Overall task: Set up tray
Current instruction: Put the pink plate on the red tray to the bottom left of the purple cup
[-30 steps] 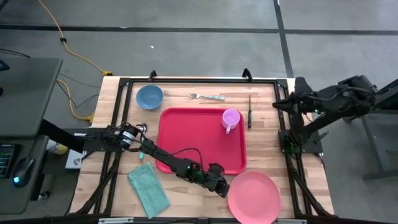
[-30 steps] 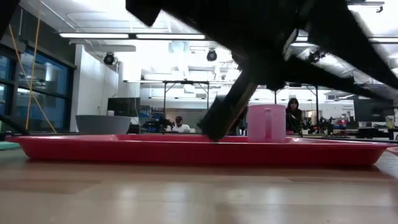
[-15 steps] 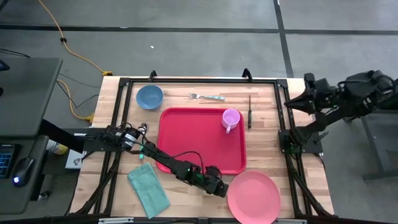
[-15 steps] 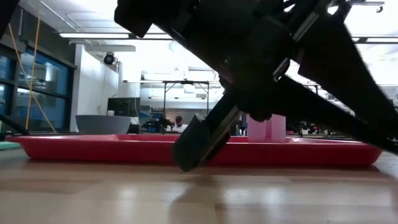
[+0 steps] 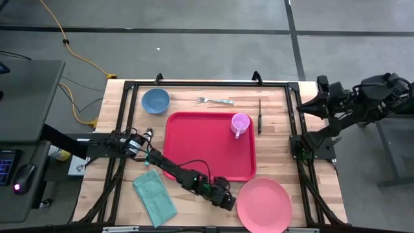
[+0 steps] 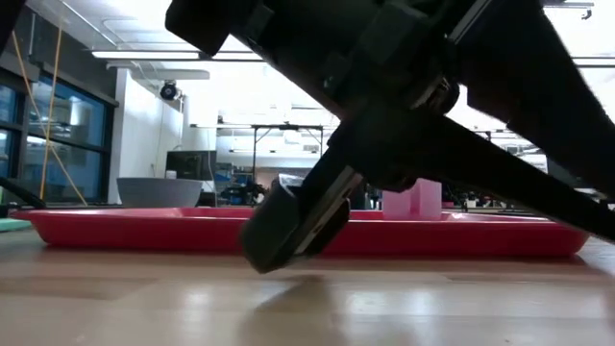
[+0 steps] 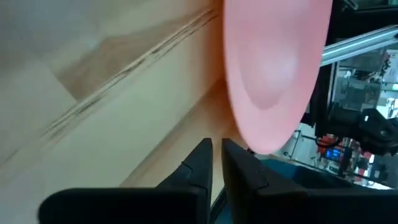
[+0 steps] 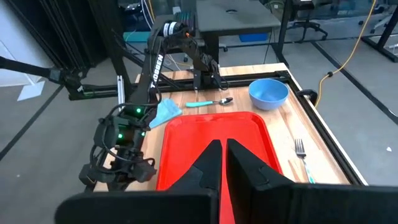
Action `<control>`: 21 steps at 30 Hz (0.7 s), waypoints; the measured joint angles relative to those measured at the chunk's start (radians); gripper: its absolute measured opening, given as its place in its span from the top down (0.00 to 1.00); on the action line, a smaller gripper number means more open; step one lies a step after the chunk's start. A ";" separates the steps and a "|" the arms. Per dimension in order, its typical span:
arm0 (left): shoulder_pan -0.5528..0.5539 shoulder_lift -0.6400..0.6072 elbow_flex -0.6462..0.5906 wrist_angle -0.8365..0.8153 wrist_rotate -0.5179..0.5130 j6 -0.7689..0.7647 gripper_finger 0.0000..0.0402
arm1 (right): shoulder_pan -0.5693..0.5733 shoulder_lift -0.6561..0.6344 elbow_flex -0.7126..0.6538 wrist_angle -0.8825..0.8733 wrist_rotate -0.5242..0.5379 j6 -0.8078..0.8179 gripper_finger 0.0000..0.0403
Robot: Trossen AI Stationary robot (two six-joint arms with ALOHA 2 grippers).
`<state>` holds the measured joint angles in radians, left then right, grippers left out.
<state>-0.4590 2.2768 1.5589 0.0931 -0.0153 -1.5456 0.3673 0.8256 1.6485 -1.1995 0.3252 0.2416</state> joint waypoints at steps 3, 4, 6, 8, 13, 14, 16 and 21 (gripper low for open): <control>0.000 0.000 0.000 0.001 -0.026 0.013 0.75 | 0.000 0.000 0.000 0.000 0.000 -0.002 1.00; 0.000 0.000 0.000 0.001 -0.034 0.020 0.71 | 0.000 0.000 0.000 0.000 0.000 -0.004 1.00; 0.001 0.000 0.000 0.013 -0.040 0.022 0.64 | 0.000 0.000 0.000 0.000 0.000 -0.007 1.00; 0.001 0.000 0.000 0.022 -0.044 0.014 0.57 | 0.000 0.001 0.000 0.000 0.000 -0.006 1.00; 0.001 0.018 0.001 0.071 -0.067 -0.021 0.43 | 0.000 0.000 0.000 0.000 0.000 -0.001 1.00; 0.001 0.019 0.000 0.067 -0.075 -0.029 0.41 | 0.000 0.000 0.000 0.000 0.000 0.001 1.00; 0.001 0.028 0.001 0.065 -0.094 -0.035 0.39 | 0.000 0.000 0.000 0.000 0.000 0.002 1.00; 0.009 0.077 0.067 0.073 -0.099 -0.058 0.38 | 0.000 0.001 0.000 0.000 -0.010 0.004 1.00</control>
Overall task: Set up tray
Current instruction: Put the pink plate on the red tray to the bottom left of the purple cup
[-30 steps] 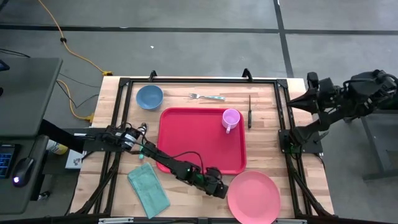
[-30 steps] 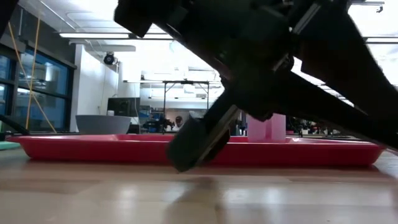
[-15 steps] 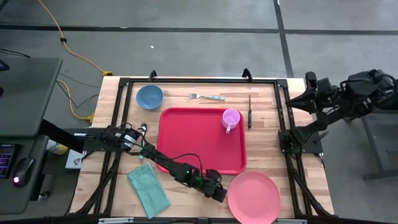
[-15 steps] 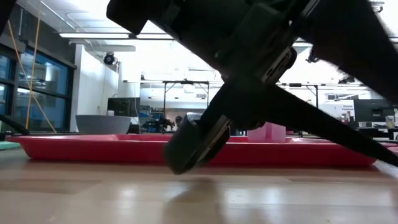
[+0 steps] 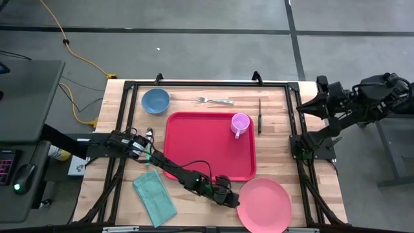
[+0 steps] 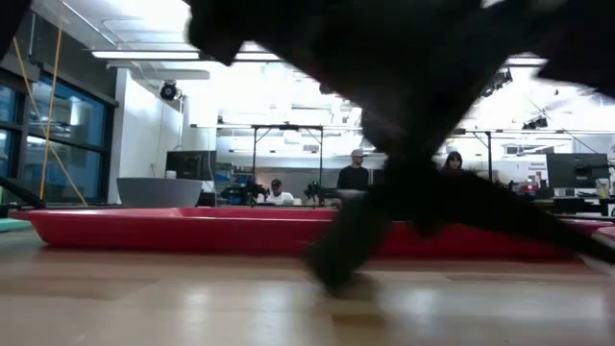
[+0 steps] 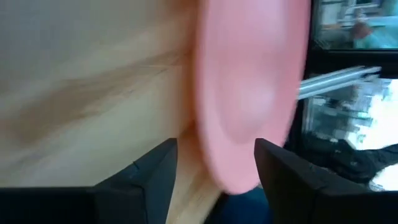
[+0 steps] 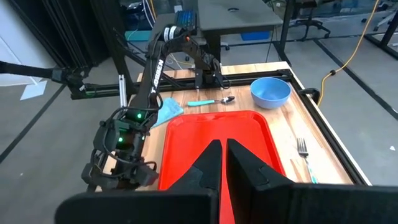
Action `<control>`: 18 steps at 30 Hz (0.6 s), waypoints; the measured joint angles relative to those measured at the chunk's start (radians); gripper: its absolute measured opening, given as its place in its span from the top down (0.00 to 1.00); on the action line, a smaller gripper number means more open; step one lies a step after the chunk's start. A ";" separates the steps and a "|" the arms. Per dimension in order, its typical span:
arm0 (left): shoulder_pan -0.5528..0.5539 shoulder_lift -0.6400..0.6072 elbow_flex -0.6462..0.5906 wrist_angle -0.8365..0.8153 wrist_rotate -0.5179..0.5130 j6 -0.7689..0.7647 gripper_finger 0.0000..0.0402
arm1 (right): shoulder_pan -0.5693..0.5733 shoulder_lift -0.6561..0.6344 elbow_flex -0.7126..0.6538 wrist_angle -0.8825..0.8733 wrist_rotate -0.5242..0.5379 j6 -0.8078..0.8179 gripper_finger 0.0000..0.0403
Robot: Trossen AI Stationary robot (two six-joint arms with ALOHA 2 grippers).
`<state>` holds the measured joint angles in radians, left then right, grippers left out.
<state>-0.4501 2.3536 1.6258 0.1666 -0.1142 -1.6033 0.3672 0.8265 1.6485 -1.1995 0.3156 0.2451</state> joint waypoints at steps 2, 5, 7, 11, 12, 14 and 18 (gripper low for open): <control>0.004 0.022 0.042 -0.011 0.000 0.008 0.38 | 0.000 0.000 0.000 0.000 -0.002 0.000 1.00; 0.016 0.067 0.122 -0.040 0.014 0.025 0.38 | 0.000 -0.001 0.000 0.000 -0.005 0.003 1.00; 0.025 0.083 0.161 -0.087 0.023 0.044 0.38 | 0.000 -0.001 0.000 0.000 -0.009 0.002 1.00; 0.037 0.115 0.221 -0.117 0.046 0.052 0.38 | 0.000 -0.001 0.000 0.000 -0.013 0.002 1.00; 0.040 0.128 0.232 -0.116 0.053 0.053 0.39 | 0.000 -0.001 0.000 0.000 -0.015 0.002 1.00; 0.045 0.138 0.242 -0.106 0.060 0.050 0.41 | 0.000 -0.001 0.000 0.000 -0.016 0.002 1.00; 0.051 0.138 0.243 -0.115 0.073 0.050 0.55 | 0.000 -0.001 0.000 0.000 -0.019 0.001 1.00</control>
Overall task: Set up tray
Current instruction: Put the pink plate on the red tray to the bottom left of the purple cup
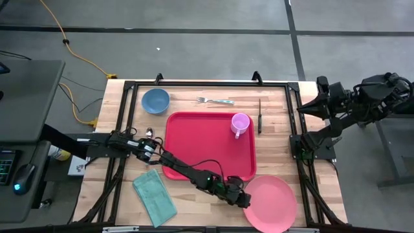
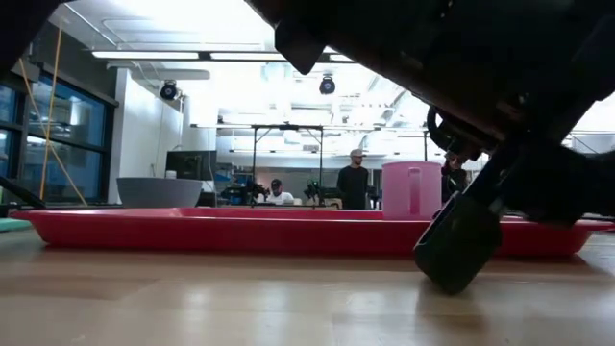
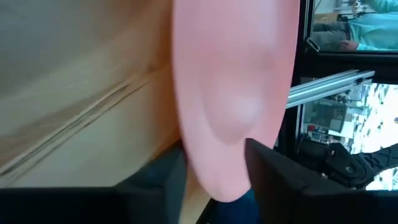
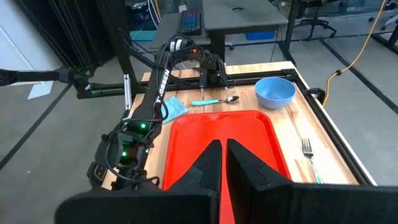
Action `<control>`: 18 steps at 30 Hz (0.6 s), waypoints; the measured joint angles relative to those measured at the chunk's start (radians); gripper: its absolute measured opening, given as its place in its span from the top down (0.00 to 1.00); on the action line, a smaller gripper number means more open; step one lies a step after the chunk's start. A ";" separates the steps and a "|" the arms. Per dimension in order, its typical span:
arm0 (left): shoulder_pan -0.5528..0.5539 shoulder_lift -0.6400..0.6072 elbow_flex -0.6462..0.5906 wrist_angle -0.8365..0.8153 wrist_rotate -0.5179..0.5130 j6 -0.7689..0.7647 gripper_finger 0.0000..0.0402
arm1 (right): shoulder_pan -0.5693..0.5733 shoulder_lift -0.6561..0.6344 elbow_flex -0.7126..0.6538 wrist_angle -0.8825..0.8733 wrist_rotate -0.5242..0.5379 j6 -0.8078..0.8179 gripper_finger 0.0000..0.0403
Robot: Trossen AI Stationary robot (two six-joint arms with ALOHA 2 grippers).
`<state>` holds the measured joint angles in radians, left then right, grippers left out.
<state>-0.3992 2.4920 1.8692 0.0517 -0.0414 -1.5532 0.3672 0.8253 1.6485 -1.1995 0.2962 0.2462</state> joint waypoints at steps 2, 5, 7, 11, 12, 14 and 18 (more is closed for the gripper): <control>0.001 0.000 0.000 -0.016 -0.004 0.002 0.66 | 0.000 0.000 0.000 0.000 0.000 0.000 1.00; 0.006 -0.001 -0.001 -0.019 -0.007 0.026 0.88 | 0.000 -0.001 0.000 0.000 0.000 0.000 1.00; 0.007 -0.001 -0.001 -0.021 -0.018 0.052 0.95 | 0.000 -0.002 0.000 0.000 0.000 -0.001 1.00; 0.007 -0.001 -0.002 -0.012 -0.013 0.109 0.97 | 0.000 -0.002 0.000 0.000 0.000 -0.004 1.00; 0.007 -0.001 -0.002 -0.011 -0.016 0.111 0.97 | 0.000 -0.002 0.000 0.000 0.000 -0.004 1.00; 0.006 -0.001 -0.003 -0.002 -0.021 0.124 0.97 | 0.000 -0.002 0.000 0.000 0.000 -0.004 1.00; 0.006 -0.002 -0.003 0.011 -0.028 0.138 0.97 | 0.000 -0.002 0.000 0.000 -0.001 -0.008 1.00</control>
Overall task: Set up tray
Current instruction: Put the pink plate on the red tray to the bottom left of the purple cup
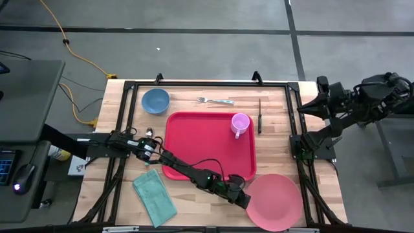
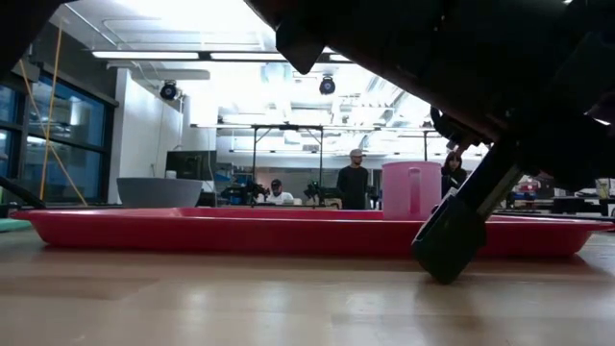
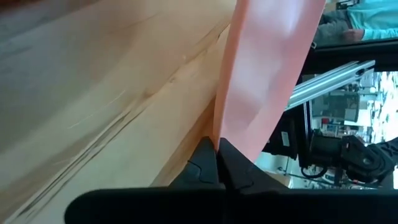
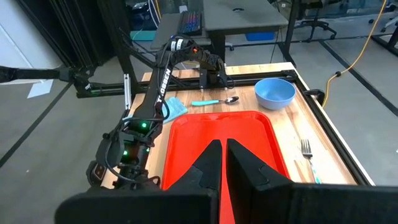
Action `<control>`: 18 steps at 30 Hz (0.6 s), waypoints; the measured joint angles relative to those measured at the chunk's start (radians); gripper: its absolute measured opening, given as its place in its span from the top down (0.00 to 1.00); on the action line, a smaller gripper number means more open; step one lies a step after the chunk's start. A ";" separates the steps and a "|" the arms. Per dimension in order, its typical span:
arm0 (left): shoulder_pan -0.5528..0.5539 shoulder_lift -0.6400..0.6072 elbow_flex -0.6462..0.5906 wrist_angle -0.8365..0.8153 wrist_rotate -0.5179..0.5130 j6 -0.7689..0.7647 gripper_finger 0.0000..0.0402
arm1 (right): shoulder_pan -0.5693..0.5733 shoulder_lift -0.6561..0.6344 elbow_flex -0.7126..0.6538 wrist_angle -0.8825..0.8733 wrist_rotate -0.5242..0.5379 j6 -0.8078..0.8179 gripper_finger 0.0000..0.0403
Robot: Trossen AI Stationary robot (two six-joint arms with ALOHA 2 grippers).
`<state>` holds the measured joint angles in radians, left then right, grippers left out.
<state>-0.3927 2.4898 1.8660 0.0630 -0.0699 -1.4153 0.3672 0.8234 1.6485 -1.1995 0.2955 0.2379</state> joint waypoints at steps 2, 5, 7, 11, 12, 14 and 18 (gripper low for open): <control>0.000 -0.010 -0.001 0.001 -0.004 0.015 0.97 | 0.000 0.000 0.000 -0.001 -0.010 0.000 1.00; 0.000 -0.025 -0.005 -0.010 -0.029 0.057 0.97 | 0.000 0.000 0.000 -0.009 -0.014 0.000 1.00; 0.001 -0.042 -0.008 -0.044 -0.049 0.085 0.97 | 0.000 0.000 0.000 -0.009 -0.015 0.000 1.00; 0.008 -0.090 -0.007 -0.086 -0.075 0.128 0.97 | 0.000 0.000 0.000 -0.011 -0.015 -0.003 1.00; 0.009 -0.098 -0.007 -0.085 -0.078 0.135 0.97 | 0.000 0.000 0.000 -0.013 -0.015 -0.003 1.00; 0.010 -0.120 -0.006 -0.111 -0.092 0.151 0.97 | 0.000 -0.001 0.000 -0.019 -0.015 -0.003 1.00; 0.007 -0.162 -0.006 -0.110 -0.091 0.164 0.97 | 0.000 -0.003 0.000 -0.025 -0.015 -0.003 1.00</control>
<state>-0.3862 2.3283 1.8599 -0.0472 -0.1609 -1.2508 0.3672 0.8204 1.6485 -1.2247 0.2802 0.2344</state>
